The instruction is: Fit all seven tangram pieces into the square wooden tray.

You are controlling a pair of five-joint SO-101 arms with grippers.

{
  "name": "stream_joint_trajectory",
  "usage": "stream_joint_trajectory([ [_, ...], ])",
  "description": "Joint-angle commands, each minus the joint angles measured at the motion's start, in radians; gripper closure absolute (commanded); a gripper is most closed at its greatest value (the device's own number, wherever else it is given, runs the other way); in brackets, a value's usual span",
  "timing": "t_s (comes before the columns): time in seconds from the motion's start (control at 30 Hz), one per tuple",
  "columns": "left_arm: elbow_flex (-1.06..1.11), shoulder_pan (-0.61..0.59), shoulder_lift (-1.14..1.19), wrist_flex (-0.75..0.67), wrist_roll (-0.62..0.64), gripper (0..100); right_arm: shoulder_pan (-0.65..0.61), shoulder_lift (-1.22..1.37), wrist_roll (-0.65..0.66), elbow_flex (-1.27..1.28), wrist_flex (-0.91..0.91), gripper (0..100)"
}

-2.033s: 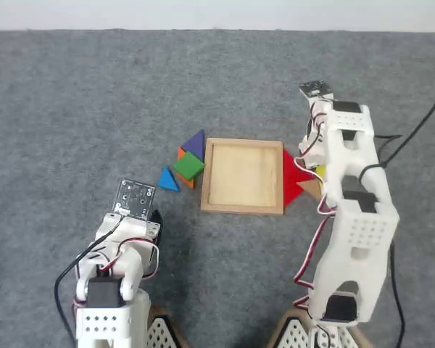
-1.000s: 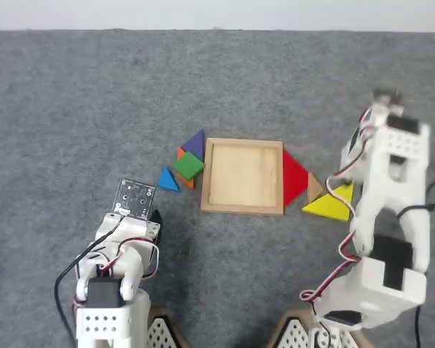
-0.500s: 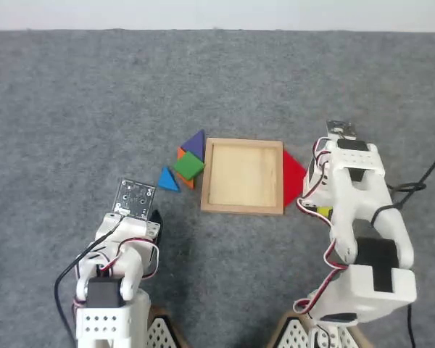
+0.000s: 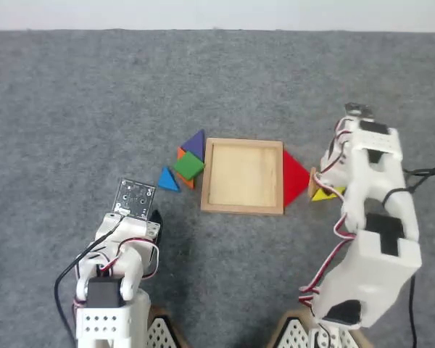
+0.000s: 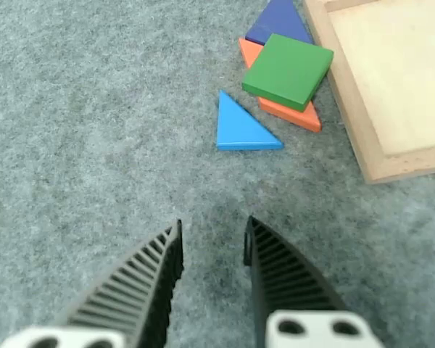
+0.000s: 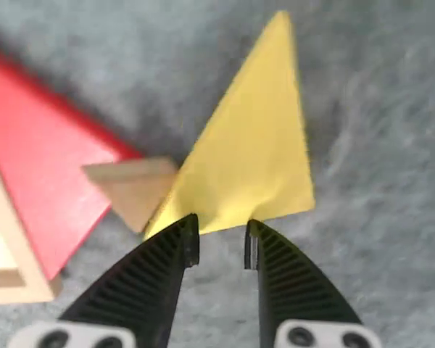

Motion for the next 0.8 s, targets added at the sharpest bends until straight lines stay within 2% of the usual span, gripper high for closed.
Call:
stream_joint_trajectory([
  [0.0, -0.012, -0.006, -0.017, 0.003, 0.009, 86, 0.074, 0.039, 0.052, -0.084, 0.005, 86.4],
  [0.23, -0.012, -0.006, -0.017, 0.003, 0.009, 86, 0.171, 0.039, 0.074, -0.229, 0.067, 86.1],
  [0.4, -0.012, -0.006, -0.017, 0.003, 0.009, 86, 0.073, 0.031, 0.028, -0.308, 0.180, 86.1],
  [0.63, -0.012, -0.006, -0.017, 0.003, 0.009, 86, -0.061, 0.035, -0.080, -0.344, 0.193, 85.7],
  [0.77, -0.012, -0.006, -0.017, 0.003, 0.009, 86, -0.059, 0.061, -0.127, -0.344, 0.177, 74.5],
])
